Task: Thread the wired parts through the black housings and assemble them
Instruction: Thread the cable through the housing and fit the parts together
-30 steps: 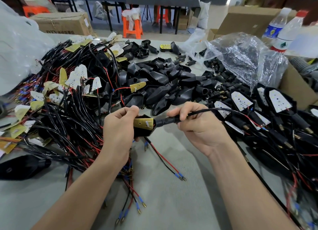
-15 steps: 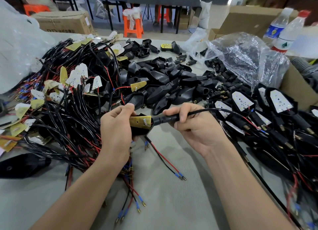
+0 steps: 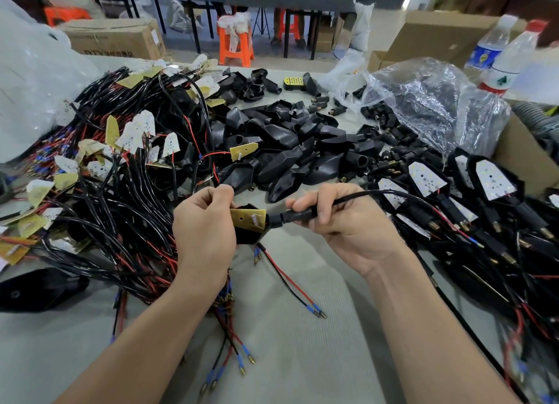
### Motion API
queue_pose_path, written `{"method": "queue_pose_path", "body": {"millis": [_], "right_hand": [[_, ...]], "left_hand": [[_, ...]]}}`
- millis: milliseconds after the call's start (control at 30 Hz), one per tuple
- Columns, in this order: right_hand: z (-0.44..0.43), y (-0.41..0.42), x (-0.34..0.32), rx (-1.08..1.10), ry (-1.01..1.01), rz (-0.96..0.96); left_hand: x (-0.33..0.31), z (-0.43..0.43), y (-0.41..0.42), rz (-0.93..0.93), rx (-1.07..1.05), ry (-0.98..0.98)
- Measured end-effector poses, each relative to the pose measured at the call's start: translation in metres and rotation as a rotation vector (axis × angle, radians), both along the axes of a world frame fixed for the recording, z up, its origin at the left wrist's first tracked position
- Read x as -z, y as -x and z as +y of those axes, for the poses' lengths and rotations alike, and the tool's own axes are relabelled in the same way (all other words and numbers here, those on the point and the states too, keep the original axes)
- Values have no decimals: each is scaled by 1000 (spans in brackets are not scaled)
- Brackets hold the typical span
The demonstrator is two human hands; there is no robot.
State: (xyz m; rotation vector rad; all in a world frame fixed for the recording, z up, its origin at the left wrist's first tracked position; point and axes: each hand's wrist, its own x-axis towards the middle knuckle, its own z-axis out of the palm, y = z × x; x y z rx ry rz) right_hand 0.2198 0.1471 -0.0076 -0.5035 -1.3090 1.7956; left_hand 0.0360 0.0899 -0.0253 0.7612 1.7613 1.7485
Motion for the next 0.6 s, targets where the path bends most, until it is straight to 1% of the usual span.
{"method": "queue_pose_path", "body": {"millis": [100, 200, 267, 367, 433, 600], "right_hand": [[-1, 0, -1, -74, 91, 30], [-2, 2, 1, -99, 111, 48], [-3, 4, 2, -82, 85, 52], [-2, 5, 2, -10, -24, 7], [-2, 7, 2, 24, -80, -19], [-4, 8, 1, 5, -78, -12]], "left_hand": [[0, 2, 3, 46, -75, -22], [2, 2, 7, 135, -112, -32], [3, 2, 8, 155, -104, -11], [5, 2, 9, 172, -95, 33], [4, 2, 10, 184, -111, 18], [5, 1, 8, 156, -145, -19]]}}
